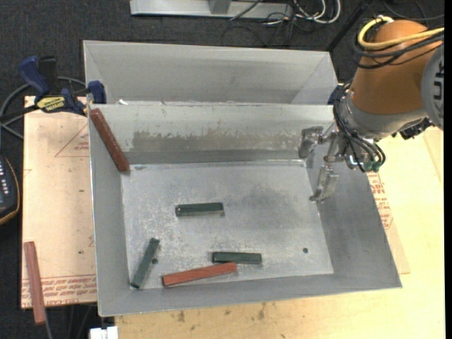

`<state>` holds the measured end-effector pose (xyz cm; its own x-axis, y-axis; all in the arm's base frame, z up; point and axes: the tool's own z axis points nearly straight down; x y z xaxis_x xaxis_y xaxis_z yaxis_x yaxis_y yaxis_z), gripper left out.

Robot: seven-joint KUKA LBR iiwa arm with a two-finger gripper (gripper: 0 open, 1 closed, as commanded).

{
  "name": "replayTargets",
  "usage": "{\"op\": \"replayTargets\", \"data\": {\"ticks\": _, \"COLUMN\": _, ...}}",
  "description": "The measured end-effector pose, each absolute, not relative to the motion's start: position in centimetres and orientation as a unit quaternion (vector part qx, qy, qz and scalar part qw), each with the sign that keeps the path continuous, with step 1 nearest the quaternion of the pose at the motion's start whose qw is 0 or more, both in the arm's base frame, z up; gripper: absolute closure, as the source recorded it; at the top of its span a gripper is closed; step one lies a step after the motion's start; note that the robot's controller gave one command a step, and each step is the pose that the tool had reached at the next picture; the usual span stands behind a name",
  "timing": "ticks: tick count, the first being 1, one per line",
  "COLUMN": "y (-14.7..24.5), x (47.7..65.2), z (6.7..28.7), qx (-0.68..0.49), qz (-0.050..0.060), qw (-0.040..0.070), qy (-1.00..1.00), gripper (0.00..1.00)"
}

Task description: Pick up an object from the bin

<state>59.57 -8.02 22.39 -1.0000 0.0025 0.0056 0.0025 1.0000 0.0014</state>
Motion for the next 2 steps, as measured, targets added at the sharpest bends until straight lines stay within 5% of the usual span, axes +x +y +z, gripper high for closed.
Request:
{"op": "replayTargets", "data": {"ticks": 1, "y": -4.5, "x": 54.8, "z": 8.2, "qx": 0.118, "qz": -0.002, "qw": 0.003, "qy": -0.993, "gripper": 0.00}}
{"op": "replayTargets", "data": {"ticks": 2, "y": 3.7, "x": 52.8, "z": 7.9, "qx": -0.018, "qz": -0.002, "qw": 0.001, "qy": -1.000, "gripper": 0.00}}
